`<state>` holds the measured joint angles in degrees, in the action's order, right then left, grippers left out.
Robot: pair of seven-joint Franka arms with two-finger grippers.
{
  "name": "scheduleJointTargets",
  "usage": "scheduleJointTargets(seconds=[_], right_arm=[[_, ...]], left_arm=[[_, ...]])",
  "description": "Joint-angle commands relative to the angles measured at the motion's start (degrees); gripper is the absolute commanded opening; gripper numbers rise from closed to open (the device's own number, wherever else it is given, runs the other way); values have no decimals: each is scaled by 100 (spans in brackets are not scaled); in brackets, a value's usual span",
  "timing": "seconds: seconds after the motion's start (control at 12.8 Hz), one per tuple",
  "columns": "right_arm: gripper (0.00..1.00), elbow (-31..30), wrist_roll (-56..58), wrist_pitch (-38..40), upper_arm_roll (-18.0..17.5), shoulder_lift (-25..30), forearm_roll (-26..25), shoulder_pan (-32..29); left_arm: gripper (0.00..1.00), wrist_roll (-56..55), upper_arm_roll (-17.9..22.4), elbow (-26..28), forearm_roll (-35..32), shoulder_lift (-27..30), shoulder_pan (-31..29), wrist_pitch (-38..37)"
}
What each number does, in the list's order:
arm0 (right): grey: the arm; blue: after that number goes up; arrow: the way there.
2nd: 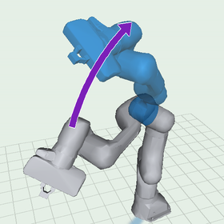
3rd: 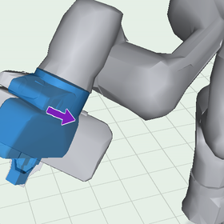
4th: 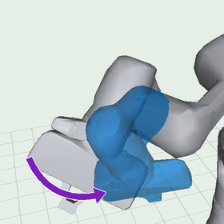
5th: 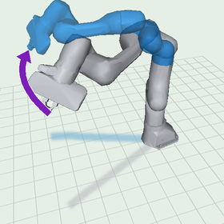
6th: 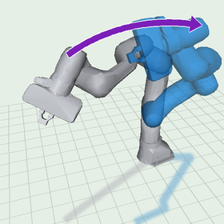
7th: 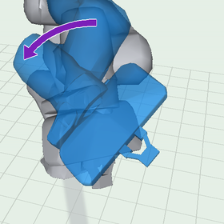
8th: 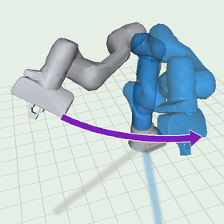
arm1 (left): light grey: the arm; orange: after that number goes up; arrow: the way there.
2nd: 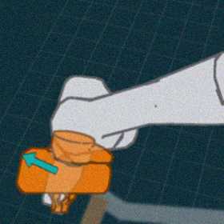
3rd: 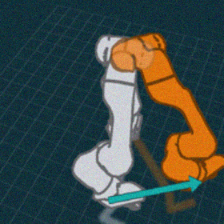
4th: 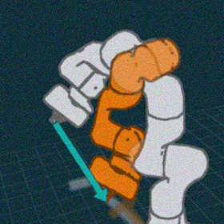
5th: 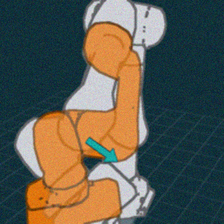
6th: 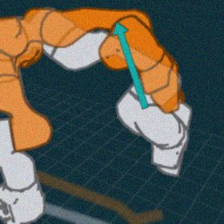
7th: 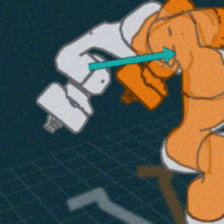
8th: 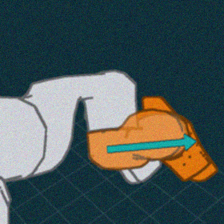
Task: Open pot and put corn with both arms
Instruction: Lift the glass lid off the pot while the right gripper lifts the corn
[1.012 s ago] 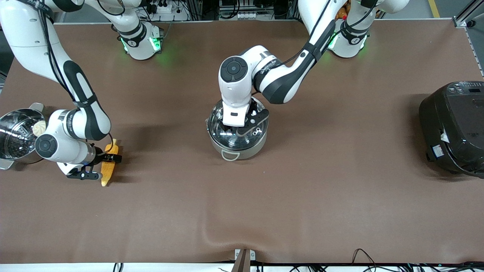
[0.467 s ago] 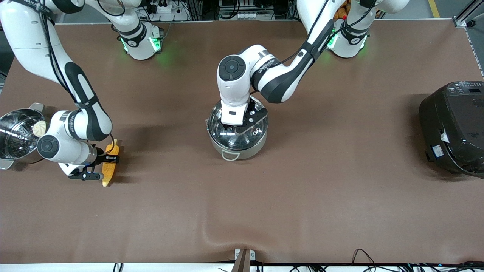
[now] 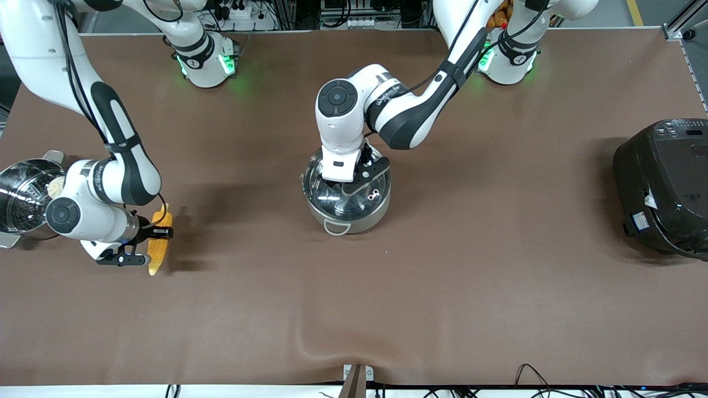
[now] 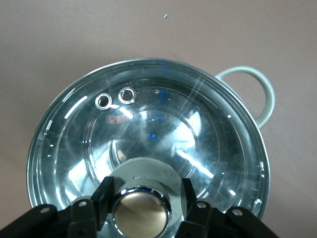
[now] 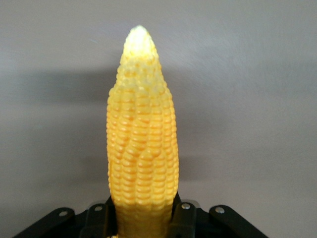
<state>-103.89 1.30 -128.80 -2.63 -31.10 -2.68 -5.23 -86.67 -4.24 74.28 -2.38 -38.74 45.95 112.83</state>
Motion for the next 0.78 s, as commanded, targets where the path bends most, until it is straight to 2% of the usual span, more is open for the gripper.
scheduleJointTargets(seconds=[0.0,0.08,0.23,0.31,0.7], right_arm=[[0,79,63,512,-19,463,-75,302],[0,106,168,793,-62,560,-40,381],[0,159,169,997,-185,753,-5,470],[0,176,160,1076,-316,841,-5,539],[0,212,98,1287,-818,930,39,619]], left_arm=[[60,-157,29,-63,-113,-46,80,11],[49,-157,29,-63,-113,-46,80,11],[13,-139,29,-46,-122,-64,80,2],[0,-139,20,-45,-131,-64,80,11],[0,-78,20,-45,-175,207,63,-85]])
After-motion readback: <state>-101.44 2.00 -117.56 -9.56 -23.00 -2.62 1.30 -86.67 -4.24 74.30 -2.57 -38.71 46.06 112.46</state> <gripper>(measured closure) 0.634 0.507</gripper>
